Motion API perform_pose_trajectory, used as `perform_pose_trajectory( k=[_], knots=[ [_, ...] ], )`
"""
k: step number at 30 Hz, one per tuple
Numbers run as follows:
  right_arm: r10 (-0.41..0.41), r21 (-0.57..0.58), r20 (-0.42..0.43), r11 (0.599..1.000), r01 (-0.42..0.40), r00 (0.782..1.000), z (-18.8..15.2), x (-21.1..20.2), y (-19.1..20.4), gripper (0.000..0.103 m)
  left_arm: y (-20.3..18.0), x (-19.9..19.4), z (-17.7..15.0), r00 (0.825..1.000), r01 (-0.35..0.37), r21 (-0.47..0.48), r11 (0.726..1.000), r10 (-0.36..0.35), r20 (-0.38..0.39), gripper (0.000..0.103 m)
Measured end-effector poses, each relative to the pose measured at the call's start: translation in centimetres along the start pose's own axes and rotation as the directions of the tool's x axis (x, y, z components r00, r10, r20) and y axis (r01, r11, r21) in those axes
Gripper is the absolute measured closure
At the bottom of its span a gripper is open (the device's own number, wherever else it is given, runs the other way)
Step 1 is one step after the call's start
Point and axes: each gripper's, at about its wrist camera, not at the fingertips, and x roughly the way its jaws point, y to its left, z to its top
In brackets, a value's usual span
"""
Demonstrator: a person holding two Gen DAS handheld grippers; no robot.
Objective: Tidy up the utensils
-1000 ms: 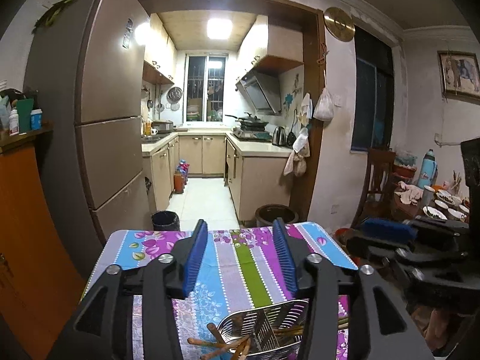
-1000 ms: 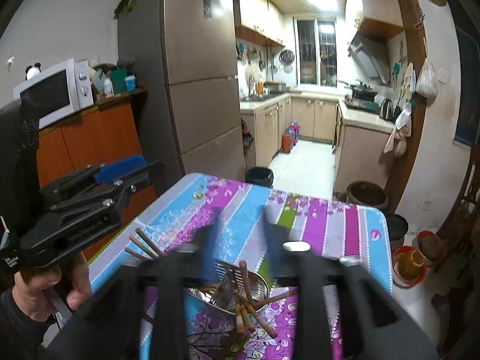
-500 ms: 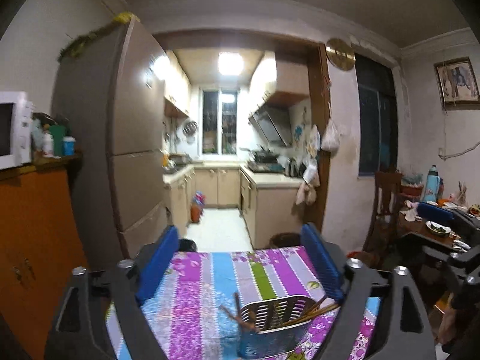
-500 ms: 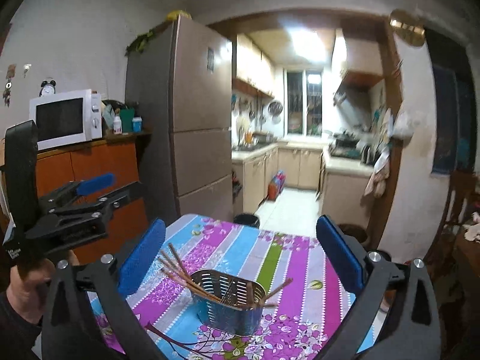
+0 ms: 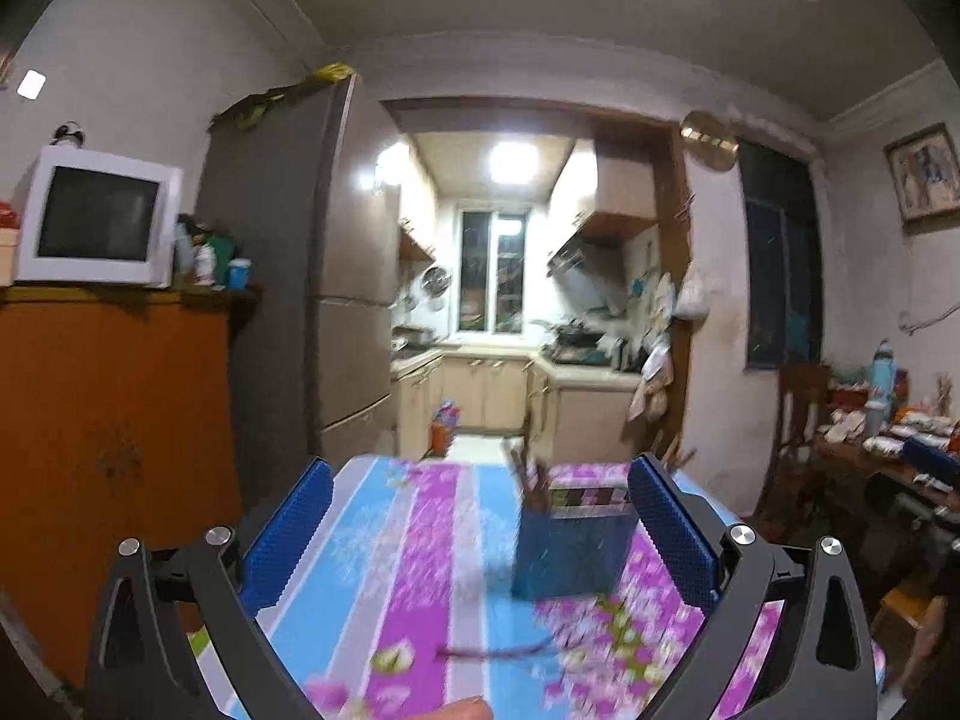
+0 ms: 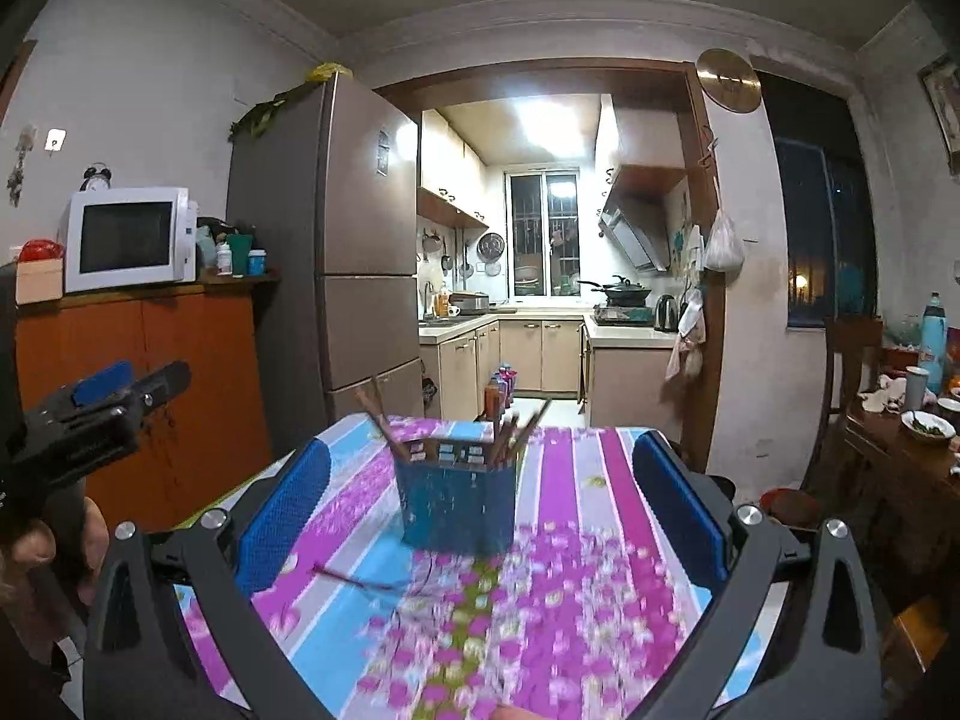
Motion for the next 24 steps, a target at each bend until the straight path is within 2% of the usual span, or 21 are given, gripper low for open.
perform_pose_trajectory(
  k=[4,6,12,19,24],
  knots=[
    [0.005,0.024,-0.012,1.000,-0.005,1.000,-1.9,-2.7,0.8,0.005,-0.4,-2.6,-2.1,0.999,0.021,-0.021,1.000,-0.022,-0.039,0.005],
    [0.005,0.030,-0.010,1.000,-0.005,1.000,-2.6,-3.8,1.1,0.005,-0.7,-3.3,-2.8,0.999,0.010,-0.013,1.000,-0.011,-0.049,0.005],
    [-0.041,0.001,0.051,0.999,0.042,0.998,-3.5,-7.0,2.2,0.005,-2.0,-5.9,-4.9,0.998,0.020,0.023,1.000,-0.019,-0.054,0.005],
    [-0.030,0.021,0.075,0.999,0.028,0.997,-4.9,-8.4,2.1,0.005,-2.7,-8.3,-6.1,1.000,0.000,0.013,1.000,0.000,0.006,0.005],
    [-0.067,0.000,0.091,0.998,0.067,0.994,-5.3,-8.5,2.6,0.005,-3.7,-9.1,-6.3,0.999,0.013,0.037,0.999,-0.015,0.045,0.005]
  ],
)
